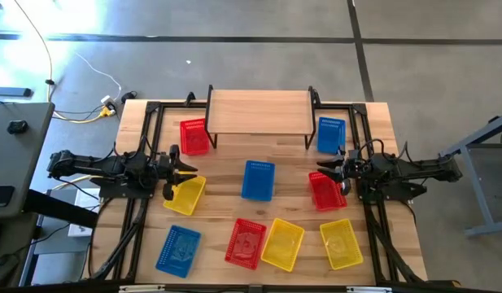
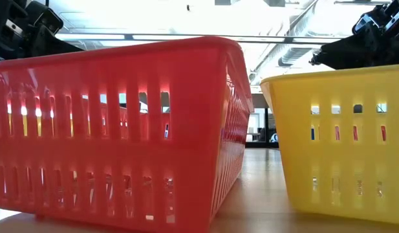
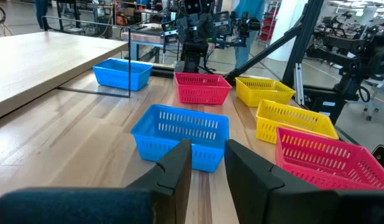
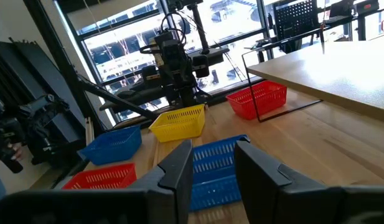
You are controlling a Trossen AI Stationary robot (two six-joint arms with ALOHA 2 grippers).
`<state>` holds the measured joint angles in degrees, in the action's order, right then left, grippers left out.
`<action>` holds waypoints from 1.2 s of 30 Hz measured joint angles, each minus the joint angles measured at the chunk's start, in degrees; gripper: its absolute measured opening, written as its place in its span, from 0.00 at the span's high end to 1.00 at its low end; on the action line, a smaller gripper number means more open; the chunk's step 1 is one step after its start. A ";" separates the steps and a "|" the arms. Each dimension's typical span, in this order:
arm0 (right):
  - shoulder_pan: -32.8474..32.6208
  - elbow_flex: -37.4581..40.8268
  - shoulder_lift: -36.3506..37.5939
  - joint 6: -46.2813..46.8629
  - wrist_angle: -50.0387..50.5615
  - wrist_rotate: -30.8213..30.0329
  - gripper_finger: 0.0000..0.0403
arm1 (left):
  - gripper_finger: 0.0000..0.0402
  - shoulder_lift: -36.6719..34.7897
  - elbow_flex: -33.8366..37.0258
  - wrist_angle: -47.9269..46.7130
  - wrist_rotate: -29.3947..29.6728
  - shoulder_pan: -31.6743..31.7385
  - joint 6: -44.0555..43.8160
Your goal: Stack baskets on shelf by color
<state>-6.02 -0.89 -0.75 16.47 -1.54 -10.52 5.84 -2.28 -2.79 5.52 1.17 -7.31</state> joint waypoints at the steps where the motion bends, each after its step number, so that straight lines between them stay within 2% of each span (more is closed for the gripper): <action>1: 0.01 0.00 0.01 0.00 -0.01 0.00 0.74 | 0.78 -0.01 0.01 0.00 0.02 -0.01 0.00; 7: 0.02 0.00 0.02 0.00 -0.02 0.00 0.74 | 0.78 -0.01 0.01 0.04 0.46 -0.02 -1.44; 13: 0.00 0.00 0.00 0.00 0.00 0.00 0.74 | 0.78 -0.01 0.02 0.07 -0.18 0.00 -11.13; 19: 0.00 0.00 0.02 -0.01 -0.02 0.00 0.74 | 0.78 -0.02 0.02 0.09 -0.38 0.00 -16.52; 29: 0.00 0.00 0.02 -0.01 -0.01 0.00 0.74 | 0.78 -0.02 0.01 0.20 -0.39 -0.03 -33.94; 36: 0.00 0.00 0.01 0.00 0.00 0.00 0.74 | 0.74 -0.02 0.00 0.16 0.85 -0.02 -35.46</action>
<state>-6.02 -0.89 -0.74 16.46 -1.55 -10.52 5.82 -2.28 -2.63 6.37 1.15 -42.77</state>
